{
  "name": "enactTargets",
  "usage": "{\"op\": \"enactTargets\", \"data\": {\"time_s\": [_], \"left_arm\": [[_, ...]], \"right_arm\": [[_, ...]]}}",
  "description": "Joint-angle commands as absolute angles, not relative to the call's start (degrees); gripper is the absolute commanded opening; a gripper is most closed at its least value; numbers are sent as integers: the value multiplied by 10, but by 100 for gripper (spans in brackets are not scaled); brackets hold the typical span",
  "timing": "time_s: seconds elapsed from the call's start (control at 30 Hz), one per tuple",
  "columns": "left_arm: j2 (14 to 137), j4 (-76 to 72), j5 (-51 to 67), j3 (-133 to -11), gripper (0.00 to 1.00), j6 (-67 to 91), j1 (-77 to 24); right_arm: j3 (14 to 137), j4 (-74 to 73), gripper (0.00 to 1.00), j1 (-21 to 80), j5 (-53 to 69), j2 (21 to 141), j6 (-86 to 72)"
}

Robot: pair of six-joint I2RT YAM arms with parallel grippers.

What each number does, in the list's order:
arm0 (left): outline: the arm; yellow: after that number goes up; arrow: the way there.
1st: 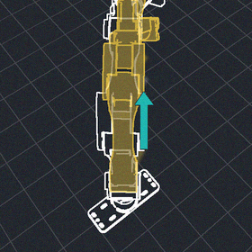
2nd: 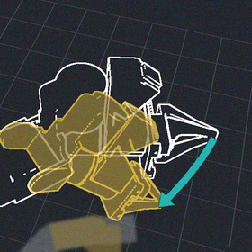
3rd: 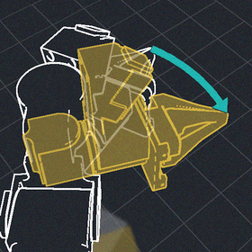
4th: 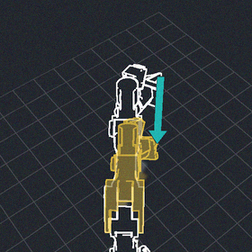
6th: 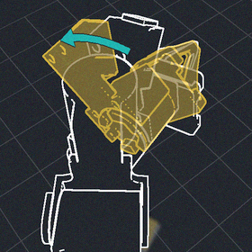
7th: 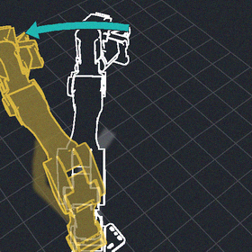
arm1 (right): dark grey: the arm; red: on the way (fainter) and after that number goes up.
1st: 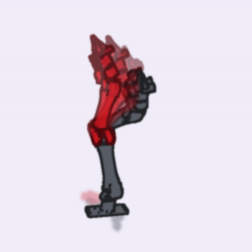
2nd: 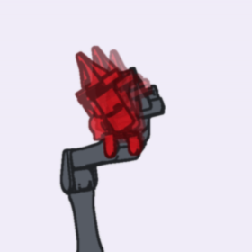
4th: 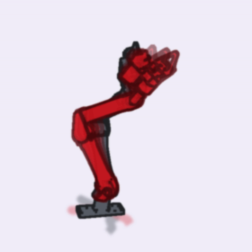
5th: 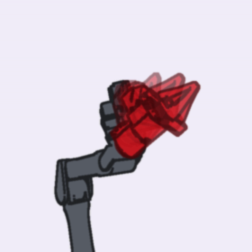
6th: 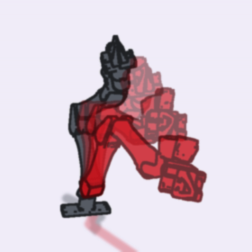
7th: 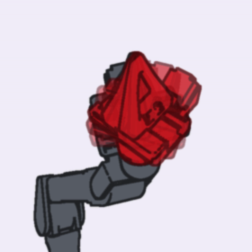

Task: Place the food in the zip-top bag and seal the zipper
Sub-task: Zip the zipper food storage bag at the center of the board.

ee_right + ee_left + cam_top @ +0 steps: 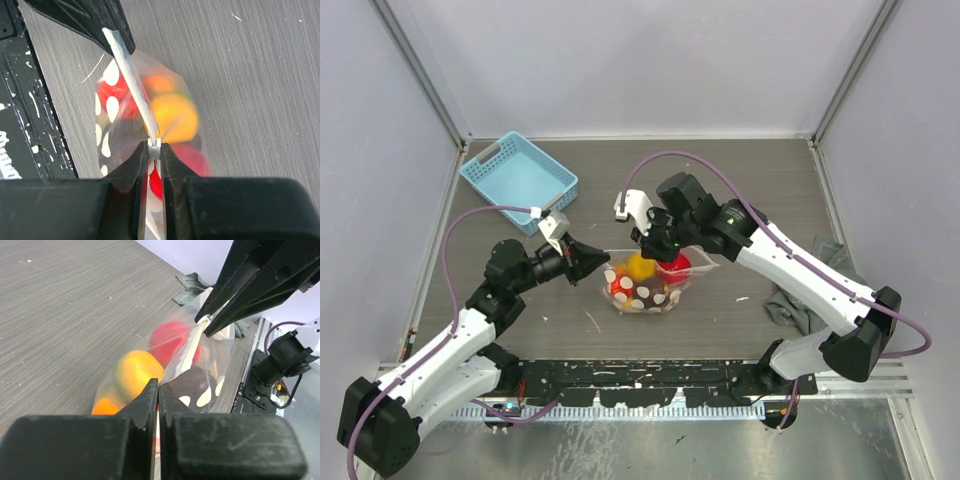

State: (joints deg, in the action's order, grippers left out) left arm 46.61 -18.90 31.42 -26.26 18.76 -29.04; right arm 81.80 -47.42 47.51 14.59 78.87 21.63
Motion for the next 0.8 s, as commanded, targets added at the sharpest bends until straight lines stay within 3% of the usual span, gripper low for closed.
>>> {"op": "enactTargets", "data": {"time_s": [0.0,0.17,0.33,0.63,0.77], "left_arm": [[467,-194,295,-269,10,179,-284],[471,-210,338,-286,44,182,-284],[495,-220,355,-299,62,182,-284],[573,-264,411,-343,65,164,-284],[611,-267,441,-369,57,151,-284]], "right_arm": [[837,-480,0,467,145,771,208],[846,-465,0,467,159,791,201],[876,-467,0,467,180,810,195],[899,-495,0,467,225,831,210],[899,-495,0,467,233,831,214]]}}
